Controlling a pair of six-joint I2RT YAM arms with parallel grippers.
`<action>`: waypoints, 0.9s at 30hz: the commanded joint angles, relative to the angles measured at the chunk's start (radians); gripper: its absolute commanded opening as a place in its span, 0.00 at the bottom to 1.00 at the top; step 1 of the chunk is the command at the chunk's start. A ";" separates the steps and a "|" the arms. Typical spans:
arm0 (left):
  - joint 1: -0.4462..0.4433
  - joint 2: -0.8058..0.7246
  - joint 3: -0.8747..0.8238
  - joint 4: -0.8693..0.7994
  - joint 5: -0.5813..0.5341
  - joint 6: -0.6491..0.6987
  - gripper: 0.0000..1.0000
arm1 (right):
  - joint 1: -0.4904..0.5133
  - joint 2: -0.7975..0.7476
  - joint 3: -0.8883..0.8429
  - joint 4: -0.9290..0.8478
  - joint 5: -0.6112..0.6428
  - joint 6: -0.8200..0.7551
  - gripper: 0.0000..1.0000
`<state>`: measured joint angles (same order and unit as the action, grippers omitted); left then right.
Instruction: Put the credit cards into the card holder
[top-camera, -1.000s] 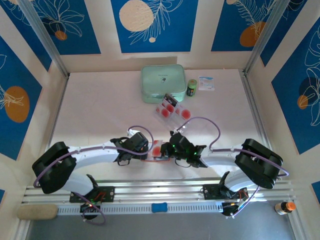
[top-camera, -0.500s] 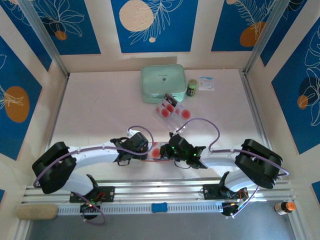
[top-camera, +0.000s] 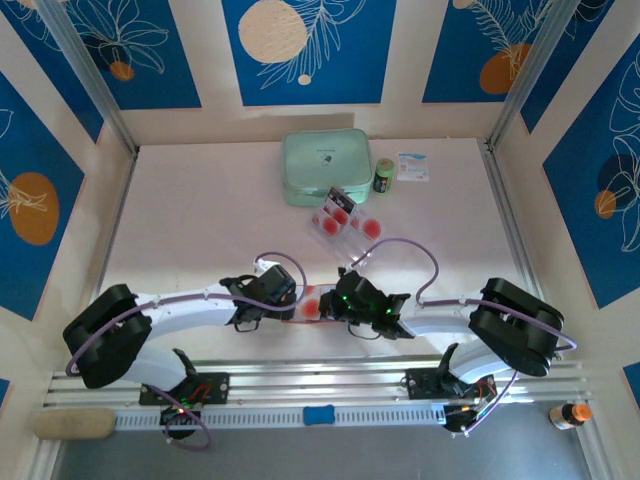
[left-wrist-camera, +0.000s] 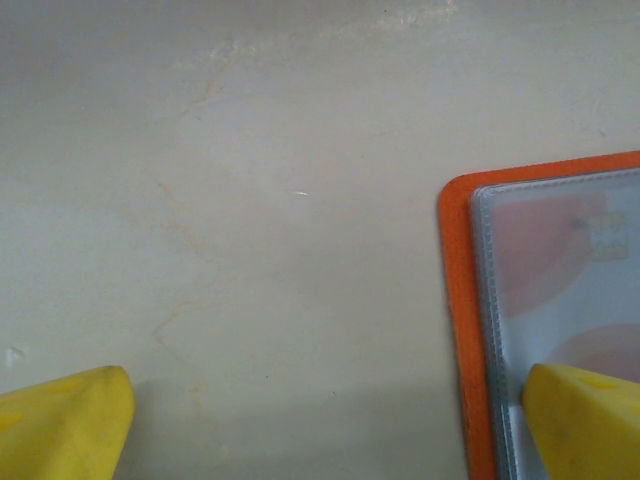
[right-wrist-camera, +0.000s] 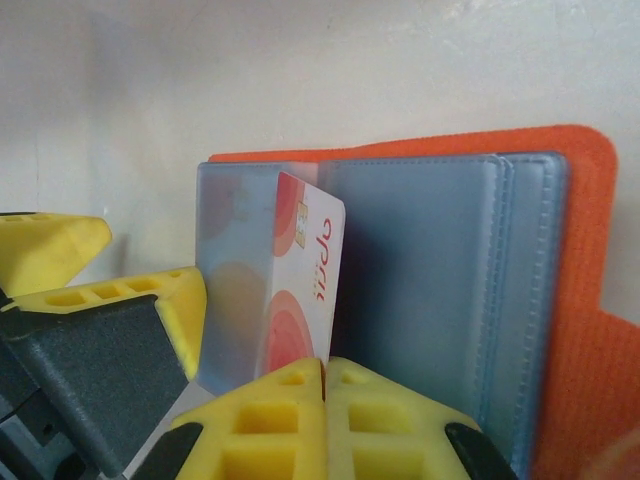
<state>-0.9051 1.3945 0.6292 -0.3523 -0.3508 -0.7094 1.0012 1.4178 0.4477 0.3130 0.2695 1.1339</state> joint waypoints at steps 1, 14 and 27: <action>0.006 -0.002 -0.013 -0.021 0.001 -0.013 1.00 | 0.008 -0.011 -0.024 -0.054 0.034 0.013 0.00; 0.006 0.012 -0.009 -0.014 0.003 -0.010 1.00 | 0.010 0.004 -0.011 -0.078 0.024 0.015 0.00; 0.005 0.014 -0.012 -0.007 0.004 -0.010 1.00 | -0.001 0.054 0.045 -0.139 -0.031 0.021 0.00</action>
<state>-0.9051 1.3956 0.6289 -0.3485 -0.3508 -0.7090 1.0008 1.4498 0.4747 0.2455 0.2626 1.1511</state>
